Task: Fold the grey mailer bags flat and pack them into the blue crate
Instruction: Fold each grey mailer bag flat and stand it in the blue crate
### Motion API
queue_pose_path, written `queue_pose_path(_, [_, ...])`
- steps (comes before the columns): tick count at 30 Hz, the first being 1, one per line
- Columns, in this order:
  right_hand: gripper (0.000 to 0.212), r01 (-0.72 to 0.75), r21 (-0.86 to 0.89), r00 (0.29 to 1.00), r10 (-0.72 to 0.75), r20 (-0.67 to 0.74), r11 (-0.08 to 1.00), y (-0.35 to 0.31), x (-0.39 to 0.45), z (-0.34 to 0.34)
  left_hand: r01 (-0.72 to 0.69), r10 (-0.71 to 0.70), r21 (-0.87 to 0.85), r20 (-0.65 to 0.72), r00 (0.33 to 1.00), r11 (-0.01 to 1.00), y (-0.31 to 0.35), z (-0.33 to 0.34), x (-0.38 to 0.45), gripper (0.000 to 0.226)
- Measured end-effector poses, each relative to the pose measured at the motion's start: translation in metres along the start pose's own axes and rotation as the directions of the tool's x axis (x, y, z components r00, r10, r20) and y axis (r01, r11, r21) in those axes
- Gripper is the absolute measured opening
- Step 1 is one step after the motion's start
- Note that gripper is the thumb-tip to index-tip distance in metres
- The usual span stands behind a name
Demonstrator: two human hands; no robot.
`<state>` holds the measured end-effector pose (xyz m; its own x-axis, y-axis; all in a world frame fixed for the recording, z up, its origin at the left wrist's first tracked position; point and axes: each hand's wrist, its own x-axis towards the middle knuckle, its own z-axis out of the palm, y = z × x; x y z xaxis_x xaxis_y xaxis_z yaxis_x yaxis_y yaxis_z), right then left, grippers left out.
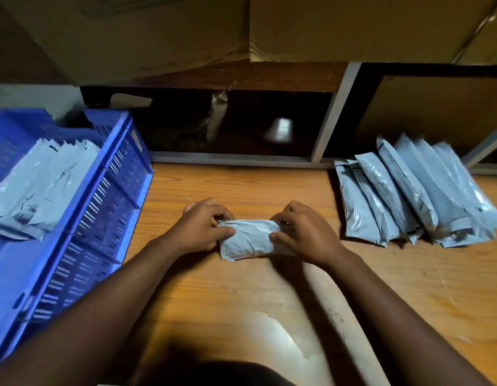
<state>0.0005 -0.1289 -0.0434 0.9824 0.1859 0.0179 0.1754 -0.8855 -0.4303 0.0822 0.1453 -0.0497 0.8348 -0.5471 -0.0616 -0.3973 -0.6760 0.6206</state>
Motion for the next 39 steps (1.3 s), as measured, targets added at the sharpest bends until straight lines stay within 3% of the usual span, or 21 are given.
queue_pose_path(3, [0.022,0.064,0.03,0.99,-0.059,-0.124,0.998,-0.005,-0.007,-0.011,-0.104,0.104,0.006,-0.154,0.983,0.995,0.011,-0.008,-0.011,0.018])
queue_pose_path(6, [0.02,0.114,-0.086,0.955,-0.133,-0.265,0.99,-0.008,-0.011,0.005,-0.158,0.192,0.147,-0.257,0.947,0.976,0.014,0.006,-0.025,0.021])
queue_pose_path(9, [0.02,0.087,-0.124,0.95,-0.12,-0.287,0.988,-0.006,-0.017,0.035,-0.139,0.195,0.216,-0.265,0.944,0.966,0.002,0.033,-0.036,0.02])
queue_pose_path(14, [0.009,0.079,-0.066,0.969,-0.092,-0.23,0.995,-0.002,-0.044,0.071,-0.161,0.194,0.215,-0.143,0.971,0.963,-0.019,0.066,-0.06,0.026])
queue_pose_path(21, [0.019,0.056,-0.008,0.928,-0.055,-0.367,0.998,-0.008,-0.025,0.064,-0.146,0.183,0.156,-0.259,0.948,0.977,-0.004,0.07,-0.041,0.025])
queue_pose_path(25, [0.05,-0.005,-0.054,0.985,-0.004,-0.172,0.999,-0.018,0.02,0.076,0.015,0.017,0.249,-0.122,0.992,0.968,0.015,0.084,-0.004,0.071])
queue_pose_path(28, [0.058,-0.056,-0.125,0.996,0.046,-0.08,0.991,-0.013,0.027,0.097,0.081,-0.063,0.31,-0.067,0.996,0.947,0.01,0.095,0.004,0.098])
queue_pose_path(39, [0.054,-0.095,-0.207,0.995,0.085,-0.056,0.974,-0.012,0.029,0.114,0.054,0.008,0.296,-0.205,0.979,0.954,-0.001,0.116,0.006,0.062])
